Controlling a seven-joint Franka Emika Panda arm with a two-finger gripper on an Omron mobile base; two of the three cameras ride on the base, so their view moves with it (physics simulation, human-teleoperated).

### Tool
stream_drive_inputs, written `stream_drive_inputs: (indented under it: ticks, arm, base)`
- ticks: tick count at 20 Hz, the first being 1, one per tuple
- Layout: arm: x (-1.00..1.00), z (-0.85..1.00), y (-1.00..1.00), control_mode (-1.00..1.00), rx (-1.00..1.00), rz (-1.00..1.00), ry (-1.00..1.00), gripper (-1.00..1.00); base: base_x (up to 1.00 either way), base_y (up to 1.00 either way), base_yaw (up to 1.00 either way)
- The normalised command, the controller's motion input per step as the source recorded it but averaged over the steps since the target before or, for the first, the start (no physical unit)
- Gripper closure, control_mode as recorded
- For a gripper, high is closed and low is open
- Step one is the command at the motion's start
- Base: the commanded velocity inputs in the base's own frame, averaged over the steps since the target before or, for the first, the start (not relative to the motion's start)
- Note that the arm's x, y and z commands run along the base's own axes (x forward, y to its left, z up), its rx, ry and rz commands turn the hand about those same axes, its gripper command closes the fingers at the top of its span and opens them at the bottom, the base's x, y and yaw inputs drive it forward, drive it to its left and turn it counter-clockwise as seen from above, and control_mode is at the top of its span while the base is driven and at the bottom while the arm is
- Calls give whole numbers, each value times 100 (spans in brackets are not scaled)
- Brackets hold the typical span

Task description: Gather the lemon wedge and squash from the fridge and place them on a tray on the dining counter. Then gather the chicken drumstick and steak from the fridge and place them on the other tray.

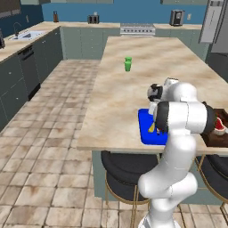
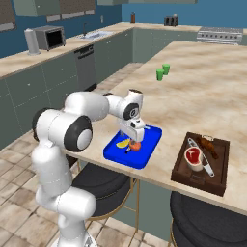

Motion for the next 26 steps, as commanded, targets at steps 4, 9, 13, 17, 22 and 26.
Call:
stream_drive_inputs:
  ticks: [4, 9, 13, 17, 22, 26]
  arm:
    - [-88, 67, 19, -100, 0, 0, -20, -100]
    - [-97, 85, 13, -100, 0, 0, -18, -100]
    - [-100, 83, 14, -100, 0, 0, -14, -100]
    - [-100, 70, 24, -100, 0, 0, -14, -100]
    - [-100, 61, 27, -100, -2, 0, -16, -100]
    - [-100, 40, 28, -100, -9, 0, -24, -100]
  base:
    - [0, 0, 0]
    - [0, 0, 0]
    - [0, 0, 0]
    - [0, 0, 0]
    - [0, 0, 0]
    - [0, 0, 0]
